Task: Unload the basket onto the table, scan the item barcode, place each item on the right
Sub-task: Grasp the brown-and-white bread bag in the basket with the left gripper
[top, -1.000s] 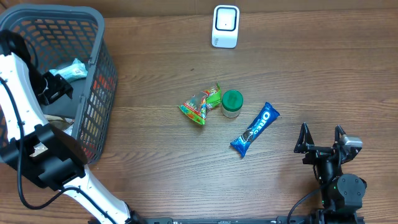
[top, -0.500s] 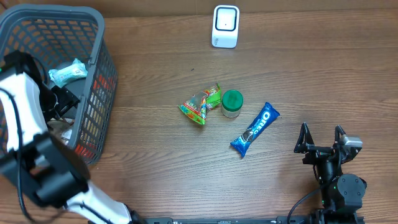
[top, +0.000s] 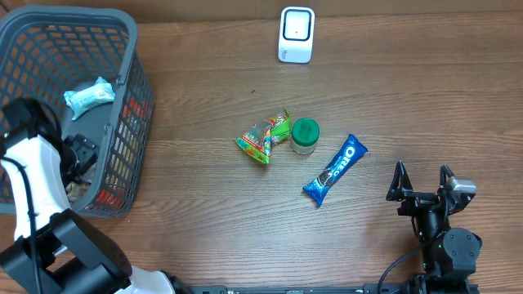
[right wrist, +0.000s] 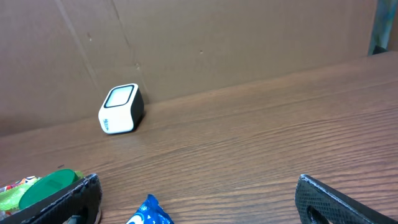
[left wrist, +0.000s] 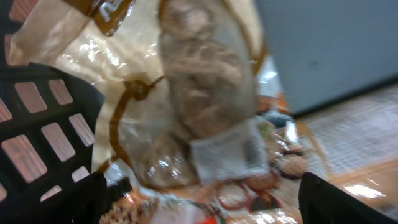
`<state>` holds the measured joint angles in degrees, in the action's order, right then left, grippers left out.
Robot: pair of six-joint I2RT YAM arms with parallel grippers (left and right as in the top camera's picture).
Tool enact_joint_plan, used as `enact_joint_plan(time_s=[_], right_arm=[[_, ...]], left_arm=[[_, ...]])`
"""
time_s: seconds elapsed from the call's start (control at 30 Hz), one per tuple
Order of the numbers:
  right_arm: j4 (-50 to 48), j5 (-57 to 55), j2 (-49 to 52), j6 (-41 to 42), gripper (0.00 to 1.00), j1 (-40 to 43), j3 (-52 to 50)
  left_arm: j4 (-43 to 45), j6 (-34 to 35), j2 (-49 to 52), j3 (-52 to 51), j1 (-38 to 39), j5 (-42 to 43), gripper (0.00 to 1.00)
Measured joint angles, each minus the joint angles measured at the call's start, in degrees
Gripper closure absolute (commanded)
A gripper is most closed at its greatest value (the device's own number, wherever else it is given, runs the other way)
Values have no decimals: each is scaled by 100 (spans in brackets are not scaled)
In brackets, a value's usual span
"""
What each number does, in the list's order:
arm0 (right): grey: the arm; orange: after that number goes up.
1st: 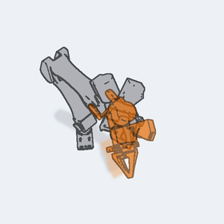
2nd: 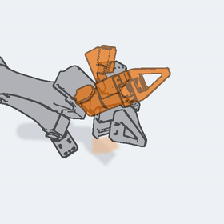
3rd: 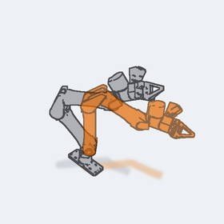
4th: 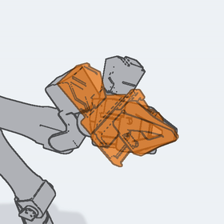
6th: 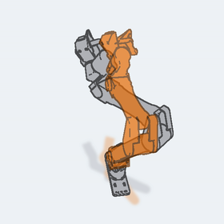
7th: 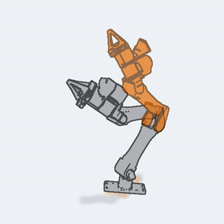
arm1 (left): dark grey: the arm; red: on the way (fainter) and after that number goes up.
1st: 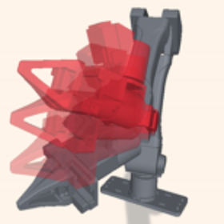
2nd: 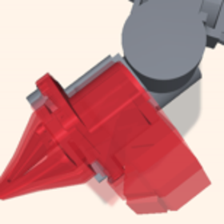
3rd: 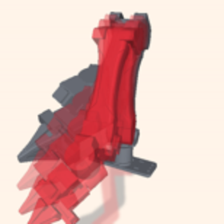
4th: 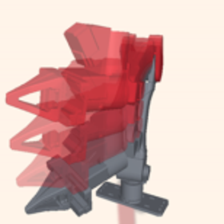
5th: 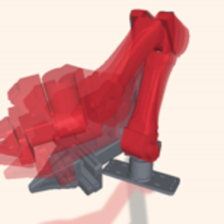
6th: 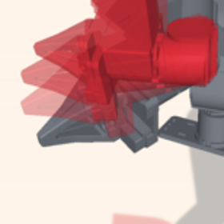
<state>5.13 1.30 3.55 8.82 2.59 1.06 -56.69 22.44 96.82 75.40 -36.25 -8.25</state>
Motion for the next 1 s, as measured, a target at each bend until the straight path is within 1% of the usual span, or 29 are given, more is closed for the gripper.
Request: enact_joint_plan(time_s=[0.23, 0.47, 0.63, 0.8, 1.0], right_arm=[[2, 0, 0, -4, 0, 0, 0], [2, 0, 0, -2, 0, 0, 0], [-2, 0, 0, 0, 0, 0, 0], [-2, -2, 0, -2, 0, 0, 0], [-2, 0, 0, -2, 0, 0, 0]], left_arm=[[402, 13, 0, -199, -356, 11, 9], [754, 11, 0, -236, -393, 9, 7], [1099, 11, 0, -492, -391, 11, 6], [1362, 9, 0, -743, -391, 63, 6], [1604, -11, 2, -765, -391, 164, 5]])
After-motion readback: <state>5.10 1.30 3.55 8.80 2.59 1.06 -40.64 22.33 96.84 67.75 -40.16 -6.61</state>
